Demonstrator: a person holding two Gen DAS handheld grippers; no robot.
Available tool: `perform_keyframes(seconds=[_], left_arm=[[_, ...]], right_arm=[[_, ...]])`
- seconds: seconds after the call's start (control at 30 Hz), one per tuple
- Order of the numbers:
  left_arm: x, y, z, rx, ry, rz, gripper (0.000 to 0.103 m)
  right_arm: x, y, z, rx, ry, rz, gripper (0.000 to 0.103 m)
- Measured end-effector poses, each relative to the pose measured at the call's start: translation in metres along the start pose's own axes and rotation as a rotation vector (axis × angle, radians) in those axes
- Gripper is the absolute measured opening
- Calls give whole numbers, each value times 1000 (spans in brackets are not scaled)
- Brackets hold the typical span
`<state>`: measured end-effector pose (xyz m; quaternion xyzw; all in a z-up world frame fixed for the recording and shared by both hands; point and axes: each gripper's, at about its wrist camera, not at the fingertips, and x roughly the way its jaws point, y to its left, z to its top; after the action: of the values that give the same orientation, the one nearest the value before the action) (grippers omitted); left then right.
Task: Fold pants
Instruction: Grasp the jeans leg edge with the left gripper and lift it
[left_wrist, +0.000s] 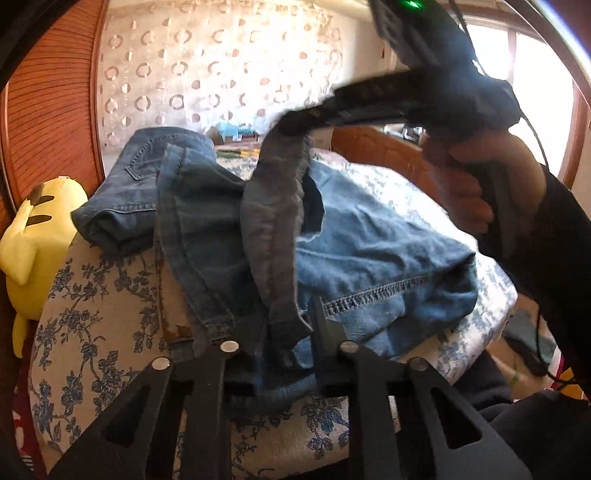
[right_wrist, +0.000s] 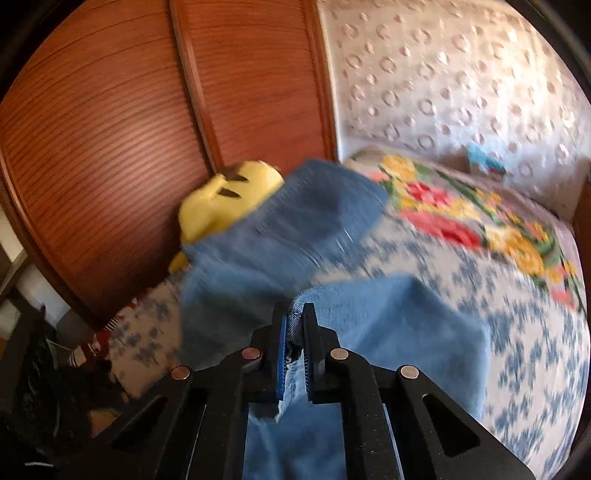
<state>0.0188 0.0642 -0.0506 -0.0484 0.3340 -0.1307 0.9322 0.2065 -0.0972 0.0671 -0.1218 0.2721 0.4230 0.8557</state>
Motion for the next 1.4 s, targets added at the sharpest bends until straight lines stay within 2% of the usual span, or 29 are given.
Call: perform_keyframes(seconds=[0.2, 0.37, 0.47, 0.5, 0.57, 0.67, 0.73, 0.83, 0.87, 0.9, 1.13, 1.23, 1.4], left_arm=[[-21, 9, -5, -41, -39, -5, 13], [-22, 25, -11, -68, -12, 20, 13], [-21, 28, -14, -71, -4, 21, 13], [-21, 28, -14, -70, -2, 20, 13], [-21, 29, -15, -71, 2, 19, 13], [-21, 29, -15, -73, 11, 23, 13], [-23, 27, -13, -66, 14, 36, 17], [-28, 26, -6, -53, 1, 67, 34], [-30, 26, -3, -48, -10, 74, 46], [-31, 27, -1, -45, -20, 77, 55], [-24, 23, 28, -18, -70, 64, 56], [-12, 18, 41, 9, -68, 58, 56], [23, 17, 53, 49, -1, 75, 43]], right_arm=[[18, 28, 23, -64, -3, 31, 7], [47, 32, 27, -56, 52, 21, 7], [47, 30, 30, -38, 51, 38, 18], [45, 31, 33, -37, 51, 35, 29], [36, 28, 34, -35, 30, 30, 41], [16, 19, 30, -23, -6, 21, 45], [-1, 9, 25, -10, -24, -2, 46], [-21, 3, 11, -5, -40, -29, 46], [-28, -2, 4, -3, -40, -49, 46], [-36, -4, -4, 0, -38, -66, 46], [-71, -27, -66, 58, -14, -154, 49], [-79, -35, -94, 84, 13, -193, 50], [-88, -41, -130, 121, 35, -252, 51]])
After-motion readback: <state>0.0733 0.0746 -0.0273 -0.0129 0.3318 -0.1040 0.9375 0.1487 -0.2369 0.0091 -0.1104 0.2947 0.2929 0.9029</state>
